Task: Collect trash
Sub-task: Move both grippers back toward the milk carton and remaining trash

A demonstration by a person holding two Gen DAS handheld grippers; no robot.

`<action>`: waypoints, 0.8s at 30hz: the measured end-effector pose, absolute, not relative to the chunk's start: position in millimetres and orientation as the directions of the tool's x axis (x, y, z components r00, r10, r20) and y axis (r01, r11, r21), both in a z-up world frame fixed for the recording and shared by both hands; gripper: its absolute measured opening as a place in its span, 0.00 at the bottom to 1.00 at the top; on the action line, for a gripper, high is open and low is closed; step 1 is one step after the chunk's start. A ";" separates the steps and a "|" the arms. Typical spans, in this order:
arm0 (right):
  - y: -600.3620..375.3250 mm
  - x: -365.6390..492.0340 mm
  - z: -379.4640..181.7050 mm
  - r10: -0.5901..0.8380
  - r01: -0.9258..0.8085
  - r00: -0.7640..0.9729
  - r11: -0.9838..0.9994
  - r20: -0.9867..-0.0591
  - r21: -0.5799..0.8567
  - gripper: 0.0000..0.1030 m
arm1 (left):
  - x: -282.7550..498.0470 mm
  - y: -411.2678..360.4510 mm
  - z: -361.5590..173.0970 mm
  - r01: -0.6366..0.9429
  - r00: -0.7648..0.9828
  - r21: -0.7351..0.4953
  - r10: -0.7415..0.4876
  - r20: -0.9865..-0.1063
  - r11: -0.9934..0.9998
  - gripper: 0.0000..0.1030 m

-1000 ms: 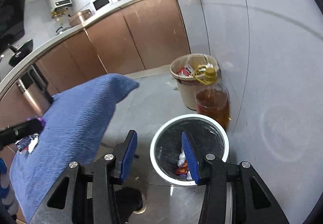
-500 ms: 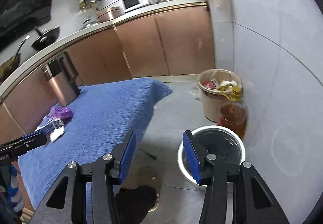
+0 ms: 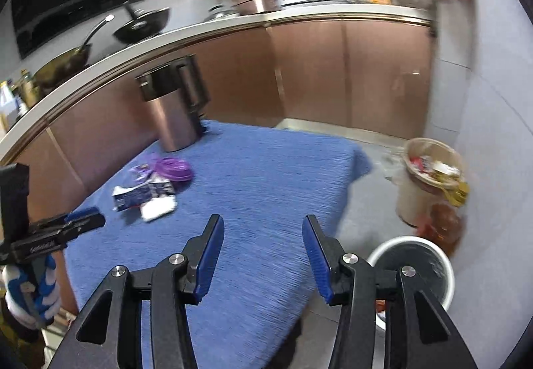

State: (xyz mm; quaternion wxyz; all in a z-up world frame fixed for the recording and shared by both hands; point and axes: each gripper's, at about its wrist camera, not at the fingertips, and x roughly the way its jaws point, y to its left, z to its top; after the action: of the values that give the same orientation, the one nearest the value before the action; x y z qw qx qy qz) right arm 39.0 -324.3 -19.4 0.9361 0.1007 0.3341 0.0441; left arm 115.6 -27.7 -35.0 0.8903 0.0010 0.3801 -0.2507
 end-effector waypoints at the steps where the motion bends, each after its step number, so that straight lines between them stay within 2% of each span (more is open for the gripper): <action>1: -318.0 47.3 -21.0 0.170 -0.037 0.765 0.975 -0.621 0.221 0.45 | 122.3 -23.0 -34.8 0.443 0.590 -0.171 -0.430 -0.683 0.880 0.49; 14: -258.6 134.6 -77.5 0.345 -0.211 0.628 0.938 -0.697 0.275 0.45 | 212.4 -37.3 -69.4 0.488 0.546 0.019 -0.289 -0.787 0.873 0.49; 24: -213.1 187.1 -117.1 0.423 -0.306 0.526 0.903 -0.737 0.301 0.45 | 239.3 -36.2 -110.0 0.500 0.485 0.029 -0.252 -0.837 0.865 0.48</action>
State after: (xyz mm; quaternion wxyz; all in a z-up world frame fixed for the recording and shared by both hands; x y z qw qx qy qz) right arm 187.1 -213.1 -117.1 0.8711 0.0670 0.4393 0.2093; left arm 239.3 -36.2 -110.0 0.8509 0.1359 0.4568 -0.2209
